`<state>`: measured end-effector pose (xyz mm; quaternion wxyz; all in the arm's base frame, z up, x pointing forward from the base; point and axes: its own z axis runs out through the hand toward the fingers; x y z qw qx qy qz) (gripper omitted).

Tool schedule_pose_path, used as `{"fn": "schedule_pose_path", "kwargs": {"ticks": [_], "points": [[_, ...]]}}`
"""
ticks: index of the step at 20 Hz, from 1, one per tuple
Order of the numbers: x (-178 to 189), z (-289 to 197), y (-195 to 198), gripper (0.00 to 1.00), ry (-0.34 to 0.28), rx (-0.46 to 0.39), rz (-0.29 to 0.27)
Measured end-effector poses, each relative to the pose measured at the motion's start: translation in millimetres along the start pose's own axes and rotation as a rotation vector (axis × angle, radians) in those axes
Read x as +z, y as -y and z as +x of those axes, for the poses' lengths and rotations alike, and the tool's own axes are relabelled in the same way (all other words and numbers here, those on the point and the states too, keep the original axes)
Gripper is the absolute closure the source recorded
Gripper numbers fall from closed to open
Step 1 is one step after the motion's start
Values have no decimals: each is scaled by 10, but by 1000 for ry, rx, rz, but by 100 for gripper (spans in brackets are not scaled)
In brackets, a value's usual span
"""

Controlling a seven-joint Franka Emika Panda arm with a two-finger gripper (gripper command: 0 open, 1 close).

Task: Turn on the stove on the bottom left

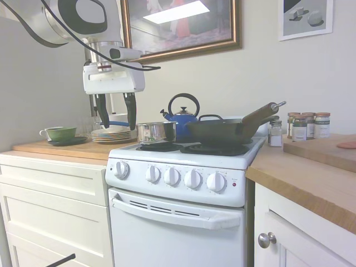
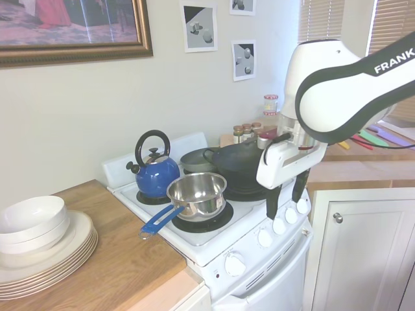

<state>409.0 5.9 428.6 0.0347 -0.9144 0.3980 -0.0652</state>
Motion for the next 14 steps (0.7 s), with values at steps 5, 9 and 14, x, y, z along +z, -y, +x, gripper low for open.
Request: {"fn": "schedule_pose_path", "kwargs": {"ticks": [5, 9, 14], "points": [[3, -7, 6, 0, -1, -8, -2], [29, -3, 6, 0, 2, -9, -7], [176, 34, 9, 0, 15, -7, -25]]}}
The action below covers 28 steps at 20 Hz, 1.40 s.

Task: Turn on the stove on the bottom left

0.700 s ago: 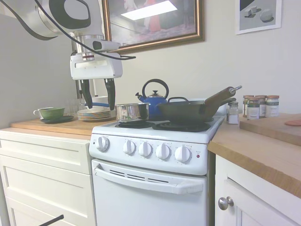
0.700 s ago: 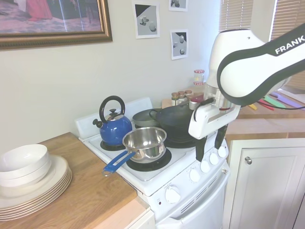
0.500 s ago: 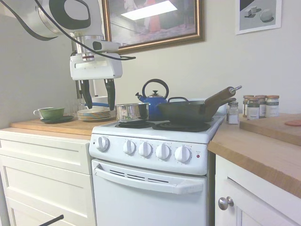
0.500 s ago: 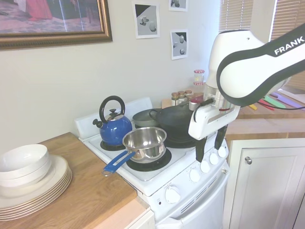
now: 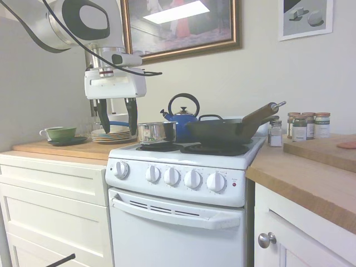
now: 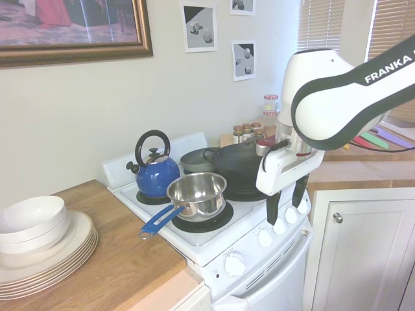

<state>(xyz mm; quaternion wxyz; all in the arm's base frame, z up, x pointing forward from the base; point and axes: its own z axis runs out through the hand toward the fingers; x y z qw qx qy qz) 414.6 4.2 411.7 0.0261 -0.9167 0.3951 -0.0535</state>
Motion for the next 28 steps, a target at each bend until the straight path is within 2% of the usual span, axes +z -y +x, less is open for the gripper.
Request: {"fn": "schedule_pose_path", "kwargs": {"ticks": [12, 13, 28], "points": [[445, 239, 46, 0, 13, 34, -37], [468, 256, 56, 100, 14, 37, -40], [610, 414, 141, 100, 10, 43, -43]]}}
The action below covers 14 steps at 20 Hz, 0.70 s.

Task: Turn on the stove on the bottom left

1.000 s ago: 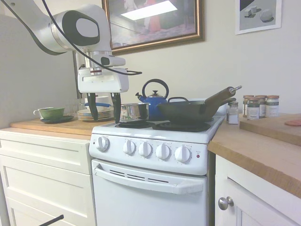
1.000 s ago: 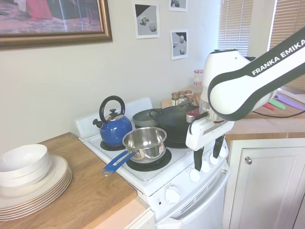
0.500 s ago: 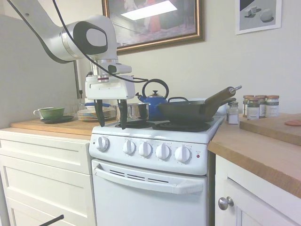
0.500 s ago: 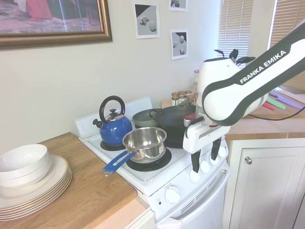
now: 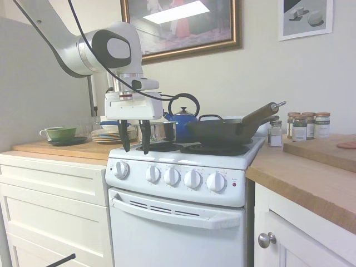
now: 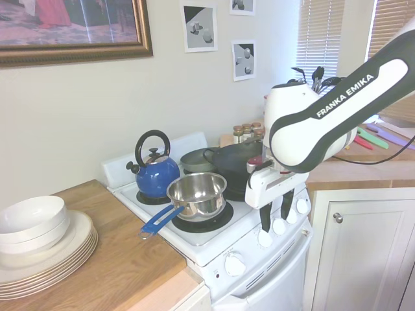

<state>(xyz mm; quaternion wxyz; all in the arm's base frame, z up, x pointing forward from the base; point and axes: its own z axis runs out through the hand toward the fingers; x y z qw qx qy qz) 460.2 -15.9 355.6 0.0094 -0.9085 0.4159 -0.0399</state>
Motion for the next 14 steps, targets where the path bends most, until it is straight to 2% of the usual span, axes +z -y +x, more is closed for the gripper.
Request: {"fn": "schedule_pose_path", "kwargs": {"ticks": [14], "points": [[175, 96, -33, 100, -5, 9, -2]]}}
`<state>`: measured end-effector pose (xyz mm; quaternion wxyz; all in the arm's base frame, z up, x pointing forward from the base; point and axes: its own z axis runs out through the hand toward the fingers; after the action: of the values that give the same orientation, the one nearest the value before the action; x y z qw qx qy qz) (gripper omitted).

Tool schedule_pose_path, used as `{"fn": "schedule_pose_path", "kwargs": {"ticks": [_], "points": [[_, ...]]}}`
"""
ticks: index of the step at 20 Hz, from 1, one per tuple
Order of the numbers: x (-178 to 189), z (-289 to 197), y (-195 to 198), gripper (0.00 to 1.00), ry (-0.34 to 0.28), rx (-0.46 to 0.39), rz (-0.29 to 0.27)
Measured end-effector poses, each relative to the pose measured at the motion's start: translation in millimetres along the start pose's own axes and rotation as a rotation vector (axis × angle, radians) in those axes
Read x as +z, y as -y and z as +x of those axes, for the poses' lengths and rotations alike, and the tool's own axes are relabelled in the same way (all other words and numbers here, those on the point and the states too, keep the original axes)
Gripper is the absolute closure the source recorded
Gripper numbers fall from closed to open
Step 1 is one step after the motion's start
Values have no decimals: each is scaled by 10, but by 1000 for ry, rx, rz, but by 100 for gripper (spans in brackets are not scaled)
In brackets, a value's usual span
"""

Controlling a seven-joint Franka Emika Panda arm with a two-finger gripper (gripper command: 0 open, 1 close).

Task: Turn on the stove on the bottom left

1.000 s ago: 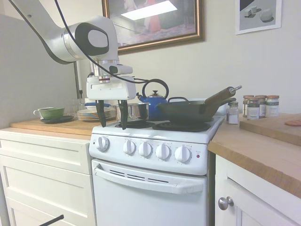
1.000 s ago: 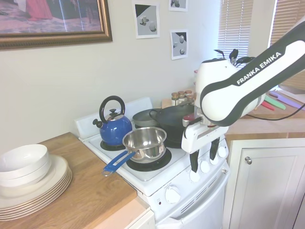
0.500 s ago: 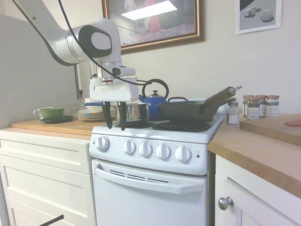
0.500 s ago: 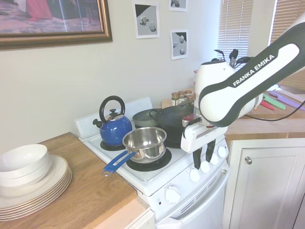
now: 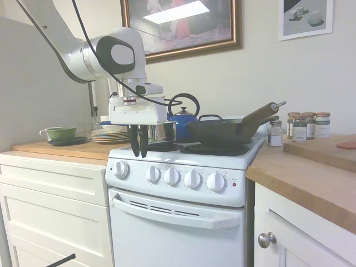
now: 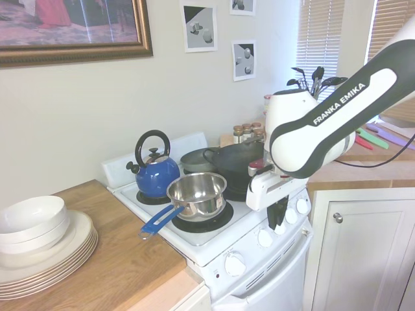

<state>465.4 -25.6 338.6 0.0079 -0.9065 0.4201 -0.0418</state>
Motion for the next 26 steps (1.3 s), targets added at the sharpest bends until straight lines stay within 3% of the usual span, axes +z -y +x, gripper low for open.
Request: {"fn": "schedule_pose_path", "kwargs": {"ticks": [18, 26], "points": [[229, 59, 35, 100, -53, -19, -15], [313, 41, 77, 100, -43, -21, -26]]}}
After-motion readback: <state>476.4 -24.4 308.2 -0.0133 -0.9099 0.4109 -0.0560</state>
